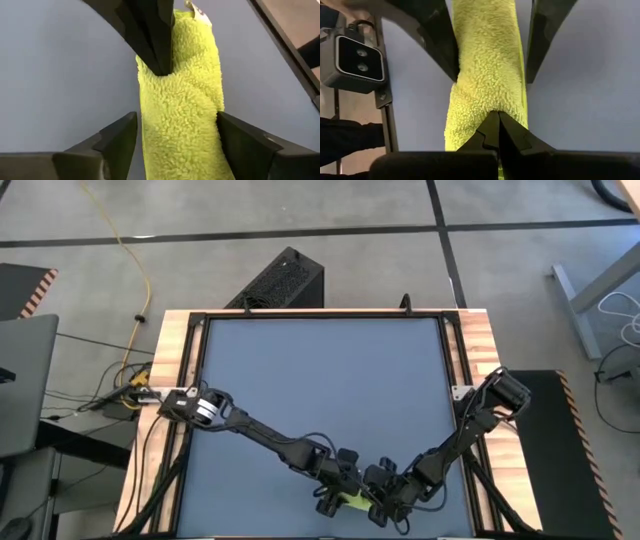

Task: Roll towel
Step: Roll the green towel

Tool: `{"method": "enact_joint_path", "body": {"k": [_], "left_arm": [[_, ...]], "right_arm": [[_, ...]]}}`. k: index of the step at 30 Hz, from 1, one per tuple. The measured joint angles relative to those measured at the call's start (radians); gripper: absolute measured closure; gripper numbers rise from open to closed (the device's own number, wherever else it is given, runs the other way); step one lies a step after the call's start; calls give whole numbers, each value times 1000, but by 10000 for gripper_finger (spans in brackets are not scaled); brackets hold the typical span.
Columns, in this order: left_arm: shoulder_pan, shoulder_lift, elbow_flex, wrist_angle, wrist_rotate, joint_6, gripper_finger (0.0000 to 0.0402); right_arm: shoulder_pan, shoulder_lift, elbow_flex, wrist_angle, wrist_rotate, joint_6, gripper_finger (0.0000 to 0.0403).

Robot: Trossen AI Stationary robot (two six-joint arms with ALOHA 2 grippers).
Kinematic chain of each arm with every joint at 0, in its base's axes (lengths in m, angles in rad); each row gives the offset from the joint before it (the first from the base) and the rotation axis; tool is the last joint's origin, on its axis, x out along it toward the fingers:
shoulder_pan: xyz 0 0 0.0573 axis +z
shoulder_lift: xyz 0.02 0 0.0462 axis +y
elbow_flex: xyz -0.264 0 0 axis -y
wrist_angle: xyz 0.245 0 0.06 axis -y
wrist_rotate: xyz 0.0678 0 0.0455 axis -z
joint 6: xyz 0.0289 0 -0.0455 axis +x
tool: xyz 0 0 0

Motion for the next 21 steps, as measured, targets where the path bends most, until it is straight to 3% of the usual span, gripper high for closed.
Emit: {"method": "enact_joint_path", "body": {"k": [6,11,15,21], "left_arm": [[-16,19,2,-49,-101,-27,130],[-7,20,2,-115,-79,-37,136],[0,20,2,-127,-65,-43,170],[3,20,2,-137,-30,-55,259]], "right_arm": [[0,0,0,0,0,10,383],[0,0,0,6,0,25,383],[0,0,0,6,0,72,382],[13,-14,0,2,-8,123,364]]}}
